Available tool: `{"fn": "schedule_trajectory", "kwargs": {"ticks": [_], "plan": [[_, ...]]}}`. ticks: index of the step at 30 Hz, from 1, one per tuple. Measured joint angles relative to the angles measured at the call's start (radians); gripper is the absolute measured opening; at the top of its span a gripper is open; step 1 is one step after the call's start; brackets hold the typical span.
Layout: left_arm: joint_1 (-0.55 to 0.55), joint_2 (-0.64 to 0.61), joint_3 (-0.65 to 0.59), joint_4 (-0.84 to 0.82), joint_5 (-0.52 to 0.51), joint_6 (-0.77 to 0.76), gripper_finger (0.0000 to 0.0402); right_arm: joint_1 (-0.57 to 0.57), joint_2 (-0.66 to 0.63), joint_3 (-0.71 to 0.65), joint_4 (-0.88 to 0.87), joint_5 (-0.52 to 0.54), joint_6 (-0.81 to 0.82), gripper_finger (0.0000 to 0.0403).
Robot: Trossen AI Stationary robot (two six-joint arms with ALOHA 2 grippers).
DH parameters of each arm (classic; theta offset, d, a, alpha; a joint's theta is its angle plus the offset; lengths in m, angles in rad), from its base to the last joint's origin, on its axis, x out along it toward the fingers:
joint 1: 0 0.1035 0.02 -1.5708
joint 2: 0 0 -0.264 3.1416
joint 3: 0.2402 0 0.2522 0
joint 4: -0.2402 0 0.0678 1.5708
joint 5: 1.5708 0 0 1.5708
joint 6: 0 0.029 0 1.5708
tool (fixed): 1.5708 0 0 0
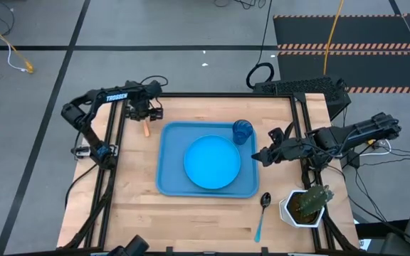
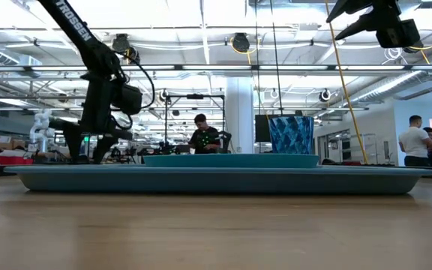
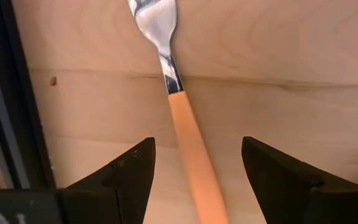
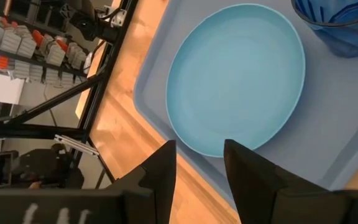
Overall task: Pick and place plate/cup/fork/spoon on tray
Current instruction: Put the brown fork on the blue tray to the left of the blue plate
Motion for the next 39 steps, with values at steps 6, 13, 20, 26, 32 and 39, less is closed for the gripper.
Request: {"fn": "schedule_trajectory", "kwargs": {"ticks": [6, 13, 20, 26, 32, 39], "plan": [[0.008, 0.007, 0.0, 0.012, 0.002, -0.088, 0.0239, 0.0, -0.004, 0.0, -0.054, -0.025, 0.001, 0.0128], [0.041, 0.019, 0.0, 0.012, 0.004, -0.164, 0.0217, 0.0, -0.032, 0.0, -0.104, -0.027, 0.001, 0.0128], [0.051, 0.074, 0.005, 0.014, 0.067, -0.16, 0.0174, 0.021, -0.086, 0.0, -0.119, -0.027, 0.011, 0.0128], [0.047, 0.083, 0.005, 0.018, 0.073, -0.155, 0.0126, 0.034, -0.119, 0.0, -0.18, -0.026, 0.051, 0.0128], [0.046, 0.084, 0.004, 0.017, 0.086, -0.124, 0.0043, 0.034, -0.126, 0.0, -0.202, -0.025, 0.053, 0.0128], [0.052, 0.031, -0.008, -0.042, 0.086, -0.107, 0.0043, 0.034, -0.126, 0.0, -0.203, -0.024, 0.048, 0.0128]]}}
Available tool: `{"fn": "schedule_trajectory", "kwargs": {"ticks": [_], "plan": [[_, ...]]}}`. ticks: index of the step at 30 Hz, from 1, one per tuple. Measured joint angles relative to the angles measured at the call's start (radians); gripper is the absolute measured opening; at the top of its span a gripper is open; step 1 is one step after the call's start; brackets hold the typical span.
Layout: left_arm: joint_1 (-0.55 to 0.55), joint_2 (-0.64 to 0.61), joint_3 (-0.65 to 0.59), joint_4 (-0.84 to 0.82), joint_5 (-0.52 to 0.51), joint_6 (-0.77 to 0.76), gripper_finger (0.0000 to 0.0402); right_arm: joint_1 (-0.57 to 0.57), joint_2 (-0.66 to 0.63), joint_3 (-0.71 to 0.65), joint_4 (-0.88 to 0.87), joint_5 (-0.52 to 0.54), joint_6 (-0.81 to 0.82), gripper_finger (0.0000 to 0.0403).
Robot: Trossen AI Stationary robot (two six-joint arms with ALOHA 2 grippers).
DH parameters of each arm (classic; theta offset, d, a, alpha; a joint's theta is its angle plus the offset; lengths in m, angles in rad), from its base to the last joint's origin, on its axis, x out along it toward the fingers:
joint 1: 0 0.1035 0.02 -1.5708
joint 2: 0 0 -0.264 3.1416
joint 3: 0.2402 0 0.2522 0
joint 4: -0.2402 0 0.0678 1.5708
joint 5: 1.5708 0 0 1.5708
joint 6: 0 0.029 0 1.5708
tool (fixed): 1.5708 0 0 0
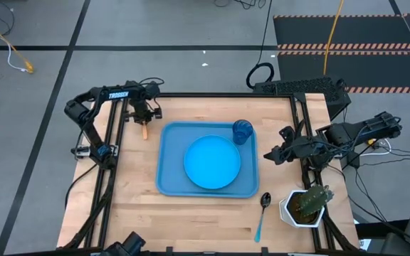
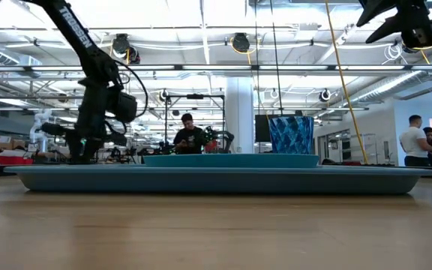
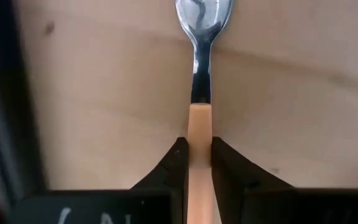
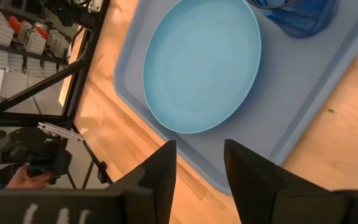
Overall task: Pick and place plate/cup/fork/spoon on tray
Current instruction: Put the brown fork on the blue tray to the left of the blue plate
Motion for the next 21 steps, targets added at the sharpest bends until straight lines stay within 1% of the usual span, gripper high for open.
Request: {"fn": "schedule_trajectory", "kwargs": {"ticks": [4, 9, 13, 16, 21], "plan": [[-0.013, -0.07, 0.004, -0.033, 0.013, -0.031, 0.0043, 0.0, 0.0, 0.0, -0.006, 0.003, -0.031, 0.0128], [-0.095, -0.177, 0.005, -0.055, 0.056, -0.079, 0.0043, 0.0, 0.0, 0.0, -0.042, 0.004, -0.04, 0.0128], [-0.209, -0.257, 0.005, -0.098, 0.056, -0.165, 0.0043, 0.0, 0.0, 0.0, -0.067, 0.002, -0.077, 0.0128], [-0.315, -0.296, 0.006, -0.093, 0.072, -0.253, 0.0043, 0.0, 0.0, 0.0, -0.084, 0.002, -0.111, 0.0128], [-0.515, -0.313, 0.007, -0.076, 0.077, -0.431, 0.0043, 0.0, -0.008, 0.0, -0.122, 0.0, -0.155, 0.0128]]}}
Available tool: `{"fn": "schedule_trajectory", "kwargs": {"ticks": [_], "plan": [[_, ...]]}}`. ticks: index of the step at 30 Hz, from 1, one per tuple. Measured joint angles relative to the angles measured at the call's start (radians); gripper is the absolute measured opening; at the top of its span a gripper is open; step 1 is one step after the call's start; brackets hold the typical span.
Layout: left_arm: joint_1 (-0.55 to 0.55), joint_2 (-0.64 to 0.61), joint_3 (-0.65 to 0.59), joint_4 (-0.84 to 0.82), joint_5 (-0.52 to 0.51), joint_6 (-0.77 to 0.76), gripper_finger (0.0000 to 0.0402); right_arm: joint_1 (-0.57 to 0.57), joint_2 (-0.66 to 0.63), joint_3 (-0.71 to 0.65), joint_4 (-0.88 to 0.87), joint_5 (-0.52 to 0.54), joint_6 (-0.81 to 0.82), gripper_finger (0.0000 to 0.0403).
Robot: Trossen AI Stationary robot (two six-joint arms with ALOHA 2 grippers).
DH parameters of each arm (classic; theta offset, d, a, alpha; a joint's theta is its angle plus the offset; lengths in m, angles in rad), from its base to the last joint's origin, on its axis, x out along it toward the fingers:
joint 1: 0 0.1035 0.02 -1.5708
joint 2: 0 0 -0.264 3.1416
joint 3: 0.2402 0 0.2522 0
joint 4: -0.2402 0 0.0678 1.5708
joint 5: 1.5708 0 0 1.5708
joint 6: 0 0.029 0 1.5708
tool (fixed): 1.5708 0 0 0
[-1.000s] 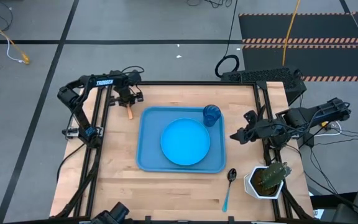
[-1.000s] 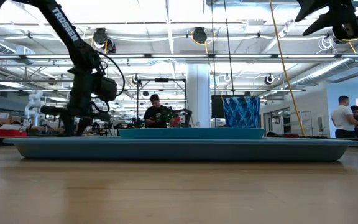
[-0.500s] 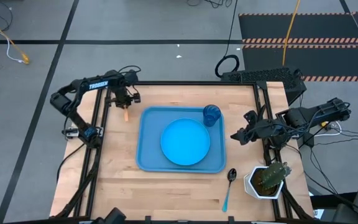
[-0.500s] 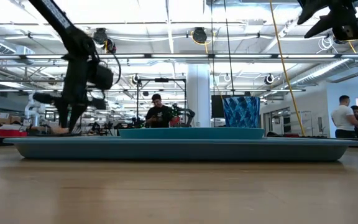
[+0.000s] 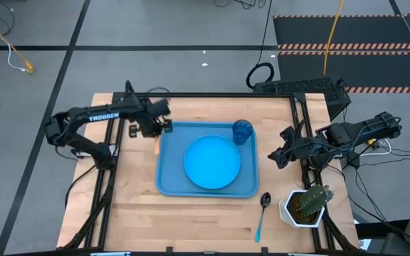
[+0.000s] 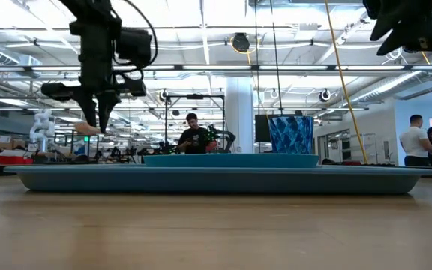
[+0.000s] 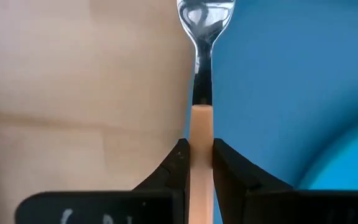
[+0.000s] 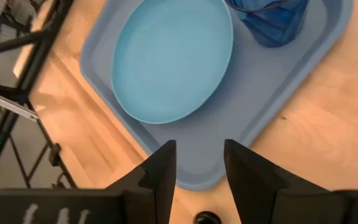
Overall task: Pick and place plate/cup/fork/spoon on tray
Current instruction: Put the brown fork on the blue tray to the left of the blue plate
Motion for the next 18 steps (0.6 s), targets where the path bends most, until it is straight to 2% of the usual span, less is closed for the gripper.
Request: {"fn": "schedule_trajectory", "kwargs": {"ticks": [4, 8, 18], "plan": [[-0.138, 0.013, 0.0, 0.026, 0.001, -0.115, 0.0043, 0.0, -0.015, 0.0, -0.028, -0.001, -0.022, 0.0128], [-0.215, 0.025, 0.001, 0.047, 0.0, -0.172, 0.0043, 0.0, -0.033, 0.0, -0.035, -0.001, -0.027, 0.0128], [-0.293, 0.138, 0.001, 0.061, 0.028, -0.15, 0.0043, 0.0, -0.054, 0.0, -0.034, 0.0, -0.031, 0.0128]]}}
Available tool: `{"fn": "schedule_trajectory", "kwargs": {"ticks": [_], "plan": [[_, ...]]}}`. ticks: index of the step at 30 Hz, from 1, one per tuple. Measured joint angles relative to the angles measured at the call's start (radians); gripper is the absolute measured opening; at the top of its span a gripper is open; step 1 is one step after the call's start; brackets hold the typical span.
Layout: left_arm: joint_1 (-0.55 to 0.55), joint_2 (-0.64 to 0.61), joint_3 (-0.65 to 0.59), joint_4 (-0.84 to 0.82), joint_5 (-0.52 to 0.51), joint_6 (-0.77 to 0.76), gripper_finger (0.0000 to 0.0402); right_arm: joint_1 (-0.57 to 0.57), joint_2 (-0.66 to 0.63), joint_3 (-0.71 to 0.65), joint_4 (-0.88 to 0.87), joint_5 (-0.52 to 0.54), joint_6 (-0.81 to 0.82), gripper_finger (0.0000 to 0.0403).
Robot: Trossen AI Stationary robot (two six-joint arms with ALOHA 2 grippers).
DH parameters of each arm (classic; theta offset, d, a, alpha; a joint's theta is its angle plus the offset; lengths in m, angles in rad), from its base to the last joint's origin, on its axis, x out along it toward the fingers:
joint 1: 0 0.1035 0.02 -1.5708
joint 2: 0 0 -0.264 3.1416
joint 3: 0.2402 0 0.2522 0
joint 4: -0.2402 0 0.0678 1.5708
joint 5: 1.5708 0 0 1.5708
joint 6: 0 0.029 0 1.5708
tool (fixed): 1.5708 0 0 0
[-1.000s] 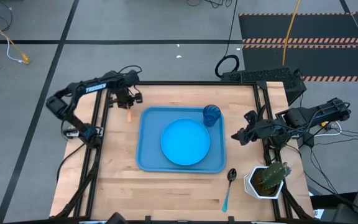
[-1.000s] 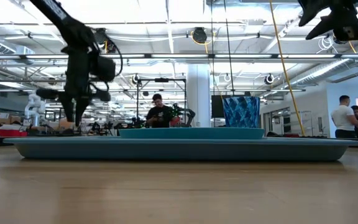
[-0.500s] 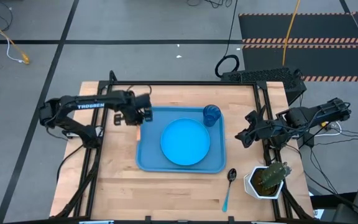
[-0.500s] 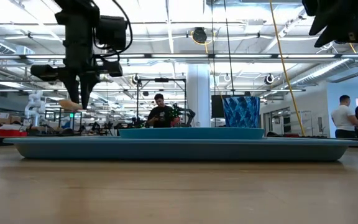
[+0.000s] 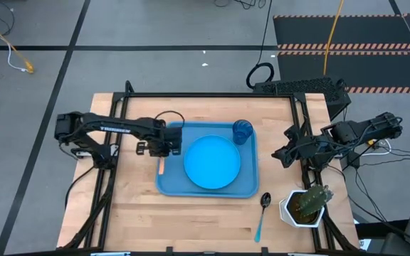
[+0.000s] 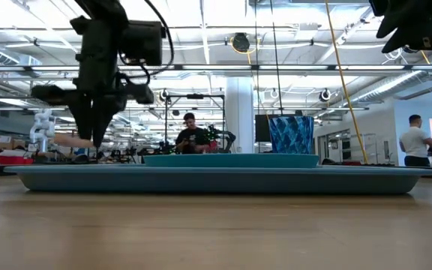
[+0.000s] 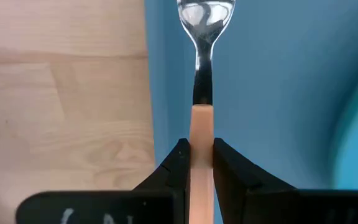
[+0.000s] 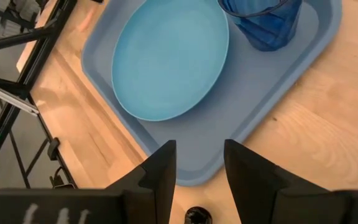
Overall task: Pick and place plate/cup/fork/spoon on tray
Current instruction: Put the brown fork on the blue tray to the left of the blue plate
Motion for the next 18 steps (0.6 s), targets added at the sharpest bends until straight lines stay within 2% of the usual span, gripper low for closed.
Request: {"fn": "schedule_trajectory", "kwargs": {"ticks": [5, 14, 18], "plan": [[-0.01, 0.065, 0.0, 0.032, 0.028, 0.046, 0.0043, 0.0, -0.004, 0.0, 0.0, 0.0, 0.006, 0.0128], [0.008, 0.118, -0.001, 0.063, 0.034, 0.045, 0.0048, 0.0, -0.008, 0.0, 0.0, 0.0, 0.034, 0.0128], [0.017, 0.137, 0.0, 0.104, 0.068, 0.032, 0.0045, 0.0, -0.008, 0.0, 0.0, 0.0, 0.038, 0.0128]]}}
